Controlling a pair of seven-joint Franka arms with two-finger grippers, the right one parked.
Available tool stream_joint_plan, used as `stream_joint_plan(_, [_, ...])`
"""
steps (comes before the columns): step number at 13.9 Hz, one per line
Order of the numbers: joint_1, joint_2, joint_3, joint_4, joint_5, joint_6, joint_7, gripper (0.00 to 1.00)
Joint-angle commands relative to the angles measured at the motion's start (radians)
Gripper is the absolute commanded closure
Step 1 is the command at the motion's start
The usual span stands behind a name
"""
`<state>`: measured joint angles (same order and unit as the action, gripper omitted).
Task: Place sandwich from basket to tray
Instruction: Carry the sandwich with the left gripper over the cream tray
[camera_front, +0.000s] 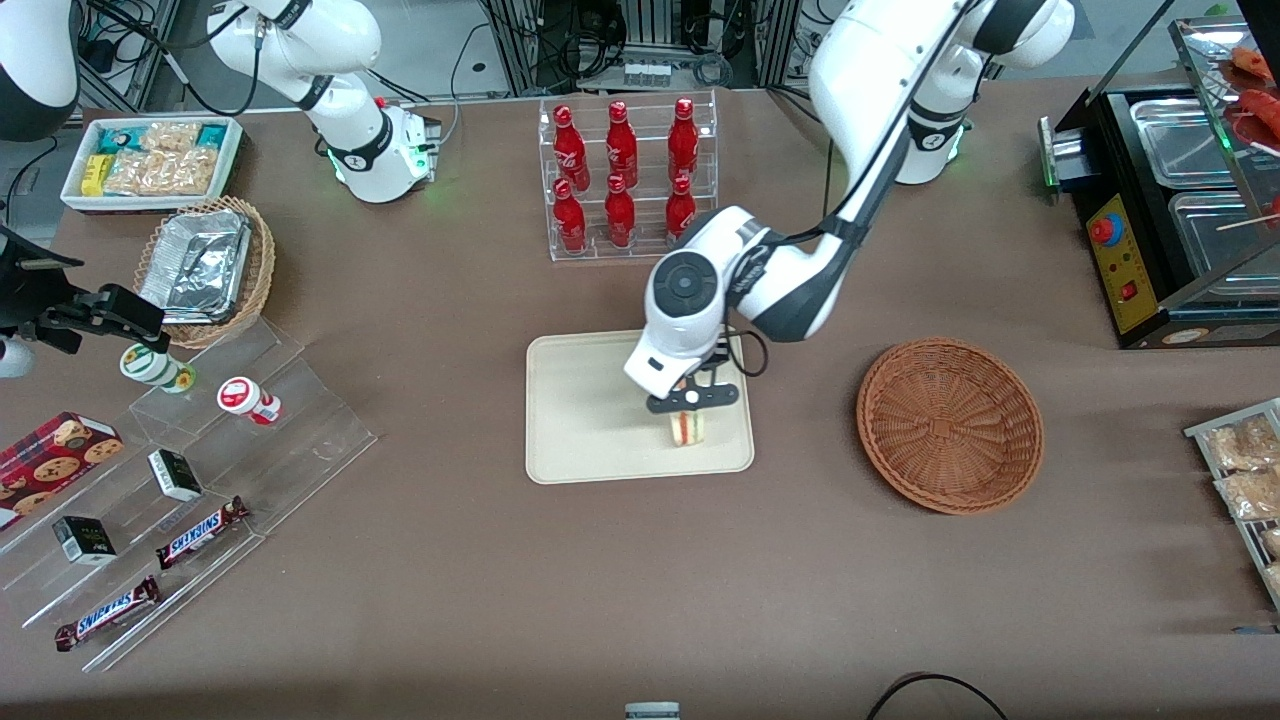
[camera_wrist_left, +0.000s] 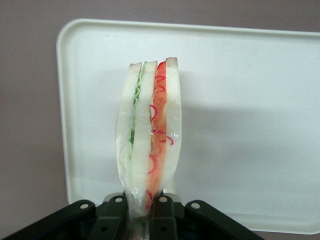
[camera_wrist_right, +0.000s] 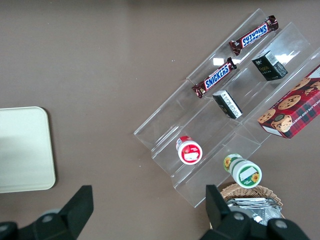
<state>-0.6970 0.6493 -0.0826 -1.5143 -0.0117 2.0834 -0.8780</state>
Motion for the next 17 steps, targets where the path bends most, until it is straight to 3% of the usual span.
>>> stream_joint_plan(1, [-0.045, 0.065, 0.014, 0.103, -0.001, -0.031, -0.042, 1.0])
stream_joint_plan(17, [-0.099, 0.159, 0.018, 0.195, 0.013, -0.026, -0.119, 1.0])
